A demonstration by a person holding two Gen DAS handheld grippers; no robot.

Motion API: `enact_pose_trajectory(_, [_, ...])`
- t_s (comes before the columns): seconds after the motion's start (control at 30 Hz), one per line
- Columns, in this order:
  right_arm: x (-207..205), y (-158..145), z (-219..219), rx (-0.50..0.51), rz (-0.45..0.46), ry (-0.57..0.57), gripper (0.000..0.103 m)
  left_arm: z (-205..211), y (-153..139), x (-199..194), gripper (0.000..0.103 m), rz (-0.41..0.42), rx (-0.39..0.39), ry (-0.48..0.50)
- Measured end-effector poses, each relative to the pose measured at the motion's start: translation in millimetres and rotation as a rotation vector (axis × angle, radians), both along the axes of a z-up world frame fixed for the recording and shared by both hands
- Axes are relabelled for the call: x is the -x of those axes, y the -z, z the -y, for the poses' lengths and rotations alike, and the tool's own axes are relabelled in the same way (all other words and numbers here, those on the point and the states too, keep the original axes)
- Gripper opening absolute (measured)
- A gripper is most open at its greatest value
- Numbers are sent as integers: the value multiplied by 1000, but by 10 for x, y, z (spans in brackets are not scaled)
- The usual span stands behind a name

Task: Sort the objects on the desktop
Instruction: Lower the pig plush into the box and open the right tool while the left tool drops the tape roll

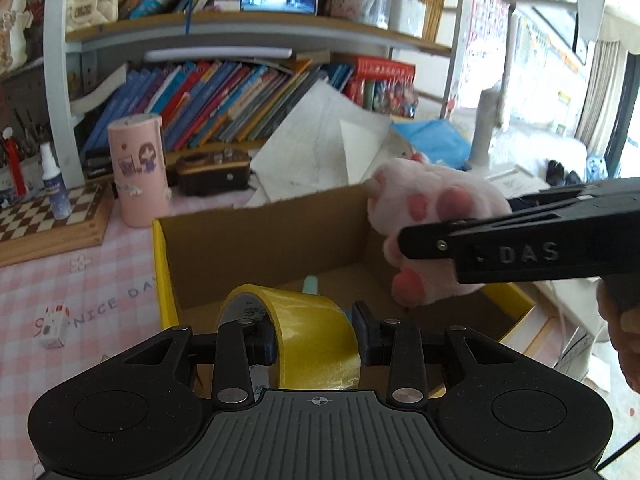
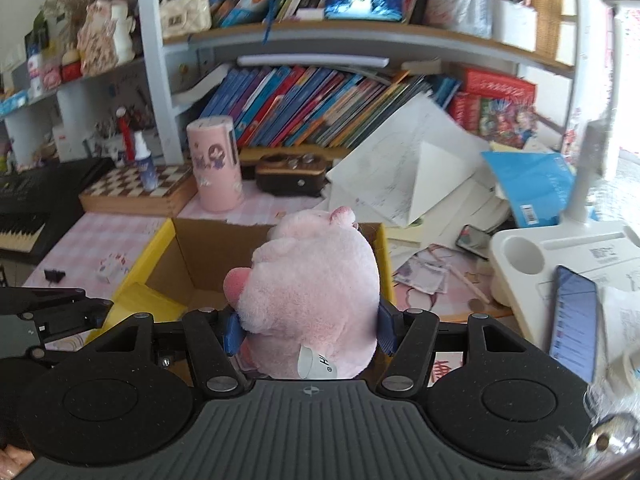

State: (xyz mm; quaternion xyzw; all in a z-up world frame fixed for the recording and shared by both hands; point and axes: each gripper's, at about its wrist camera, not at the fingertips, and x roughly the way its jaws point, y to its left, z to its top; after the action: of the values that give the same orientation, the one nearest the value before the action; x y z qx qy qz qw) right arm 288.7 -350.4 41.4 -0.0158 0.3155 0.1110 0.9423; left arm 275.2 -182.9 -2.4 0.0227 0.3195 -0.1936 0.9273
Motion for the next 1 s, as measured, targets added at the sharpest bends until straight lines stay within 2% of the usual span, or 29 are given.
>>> enact_pose_trajectory(0.27, [-335, 239, -107, 67, -78, -80, 58, 20, 174, -52, 37, -53, -46, -27])
enact_pose_trajectory(0.37, [-428, 321, -129, 87, -103, -101, 58, 45, 193, -32, 38, -44, -74, -21])
enact_pose_trajectory(0.47, [-516, 406, -149, 104, -132, -116, 58, 72, 190, -11, 46, -38, -93, -16])
enact_pose_trajectory(0.57, [-601, 476, -172, 121, -163, -142, 59, 86, 195, 16, 65, -41, -102, -16])
enact_pose_trajectory(0.77, [-751, 584, -273, 195, -212, -216, 59, 62, 184, -18, 76, -61, -106, -42])
enact_pose_trajectory(0.8, [-769, 599, -285, 204, -221, -224, 60, 68, 176, -11, 88, -55, -110, -43])
enact_pose_trajectory(0.87, [-794, 618, -313, 231, -228, -238, 61, 108, 146, 21, 101, -23, -130, -44])
enact_pose_trajectory(1.0, [-851, 622, -328, 245, -240, -254, 63, 204, 123, 51, 101, 22, -197, -26])
